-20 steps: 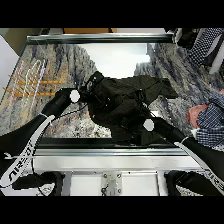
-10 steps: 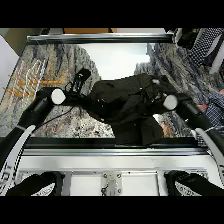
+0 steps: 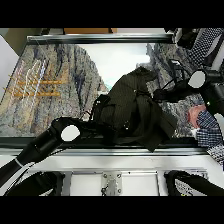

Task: Fold the clothes and pants, and hang the long-sleeved shirts on hangers.

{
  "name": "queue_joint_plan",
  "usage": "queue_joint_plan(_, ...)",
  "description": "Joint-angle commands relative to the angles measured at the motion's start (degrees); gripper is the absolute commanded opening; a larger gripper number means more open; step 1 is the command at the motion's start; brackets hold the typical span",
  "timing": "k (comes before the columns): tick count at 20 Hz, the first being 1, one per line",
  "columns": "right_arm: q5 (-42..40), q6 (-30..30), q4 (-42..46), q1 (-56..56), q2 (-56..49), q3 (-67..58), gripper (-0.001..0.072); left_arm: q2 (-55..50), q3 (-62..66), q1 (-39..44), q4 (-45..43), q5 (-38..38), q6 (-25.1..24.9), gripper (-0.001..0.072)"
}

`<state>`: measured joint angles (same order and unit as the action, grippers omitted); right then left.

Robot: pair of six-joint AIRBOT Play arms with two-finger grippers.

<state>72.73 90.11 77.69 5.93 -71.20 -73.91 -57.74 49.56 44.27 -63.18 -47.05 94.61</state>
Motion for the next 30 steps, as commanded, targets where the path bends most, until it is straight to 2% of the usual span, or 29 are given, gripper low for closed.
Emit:
queue_joint_plan(1, 1.4, -1.9, -0.6, -1.0, -0.1, -0.5, 0.0510, -2.8, -0.6, 0.0, 0.3, 3.2, 4.2, 0.0017)
queue_joint_plan(4, 4.3, -1.6, 0.7, -5.5, 6.2, 5.1, 0.0511, -4.9, -0.6, -1.7, 0.3, 1.6, 4.2, 0.0017)
queue_joint_plan(7, 3.7, 3.0, -1.5, -12.7, 14.4, 20.2, 0.0511, -6.1, -0.6, -1.7, 0.2, 1.6, 4.2, 0.0017)
queue_joint_plan(12, -11.5, 4.3, -21.5, -19.5, 18.8, 43.8, 0.0512, -6.5, -0.6, -1.7, 0.2, 1.7, 4.2, 0.0017)
queue_joint_plan(16, -23.1, 4.2, -28.1, -18.3, 16.6, 51.0, 0.0516, -6.5, -0.6, -1.7, 0.2, 1.6, 4.2, 0.0017)
queue_joint_plan(20, -30.9, -2.2, -34.8, -14.6, 13.0, 51.1, 0.0516, -6.5, -0.6, -1.7, 0.2, 1.6, 4.2, 0.0017)
queue_joint_plan(24, -33.7, -9.6, -43.2, -11.8, 10.0, 51.1, 0.0509, -6.5, -0.6, -1.7, 0.2, 1.6, 4.2, 0.0017)
queue_joint_plan(25, -34.0, -11.1, -44.6, -11.5, 10.0, 51.0, 0.0416, -6.5, -0.6, -1.7, 0.2, 1.6, 4.2, 0.0017)
queue_joint_plan(26, -34.2, -12.2, -45.2, -11.5, 10.0, 50.8, 0.0260, -6.5, -0.6, -1.7, 0.2, 1.7, 4.2, 0.0017)
queue_joint_plan(28, -34.1, -12.6, -45.2, -11.6, 10.1, 49.6, 0.0218, -6.5, -0.6, -1.8, 0.1, 1.6, 4.2, 0.0017)
queue_joint_plan(29, -33.8, -13.7, -45.2, -11.6, 10.1, 48.6, 0.0090, -6.4, -0.6, -1.8, 0.1, 1.7, 4.2, 0.0017)
queue_joint_plan(30, -33.2, -15.1, -45.0, -11.6, 10.1, 47.3, 0.0022, -6.4, -0.6, -1.8, 0.1, 1.7, 4.2, 0.0017)
